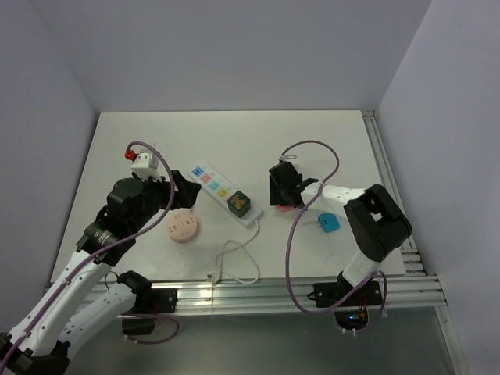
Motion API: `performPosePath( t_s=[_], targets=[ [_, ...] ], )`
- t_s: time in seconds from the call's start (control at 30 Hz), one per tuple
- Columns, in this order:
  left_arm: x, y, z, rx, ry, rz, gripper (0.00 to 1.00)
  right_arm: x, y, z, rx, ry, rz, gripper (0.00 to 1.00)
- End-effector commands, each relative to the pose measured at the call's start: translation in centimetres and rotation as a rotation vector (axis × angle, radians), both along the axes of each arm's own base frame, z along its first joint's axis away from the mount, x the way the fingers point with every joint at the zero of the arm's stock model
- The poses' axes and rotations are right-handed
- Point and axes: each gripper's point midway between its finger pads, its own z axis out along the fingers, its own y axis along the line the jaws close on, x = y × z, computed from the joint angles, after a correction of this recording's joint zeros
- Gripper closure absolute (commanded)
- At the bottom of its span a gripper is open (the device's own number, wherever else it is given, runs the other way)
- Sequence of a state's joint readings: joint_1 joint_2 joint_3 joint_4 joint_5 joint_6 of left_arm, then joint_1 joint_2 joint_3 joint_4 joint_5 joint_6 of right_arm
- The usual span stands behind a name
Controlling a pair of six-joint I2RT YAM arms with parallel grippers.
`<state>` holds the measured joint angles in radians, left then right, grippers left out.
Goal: Insert the plug
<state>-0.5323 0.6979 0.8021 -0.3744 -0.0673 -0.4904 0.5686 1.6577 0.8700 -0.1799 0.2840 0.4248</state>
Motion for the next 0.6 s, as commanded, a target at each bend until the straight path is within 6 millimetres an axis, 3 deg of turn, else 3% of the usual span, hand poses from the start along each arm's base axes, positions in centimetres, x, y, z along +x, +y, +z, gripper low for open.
performPosePath(
  t_s=[0.0, 0.47, 0.57],
  targets=[
    [-0.2, 0.1, 1.0, -0.008, -0.034, -0.009, 0.01, 0.2, 0.4, 0.8, 0.029, -0.005, 0.007, 0.37],
    [-1.4, -4.1, -0.3, -0.145, -0.030, -0.217, 0.00, 0.0, 1.7, 4.8, 0.173, -0.104, 0.027, 0.46],
    [-1.7, -4.5, -1.1, -0.180, -0.017, -0.230, 0.00, 0.0, 1.9, 5.5, 0.199, -0.124, 0.024, 0.55]
  ],
)
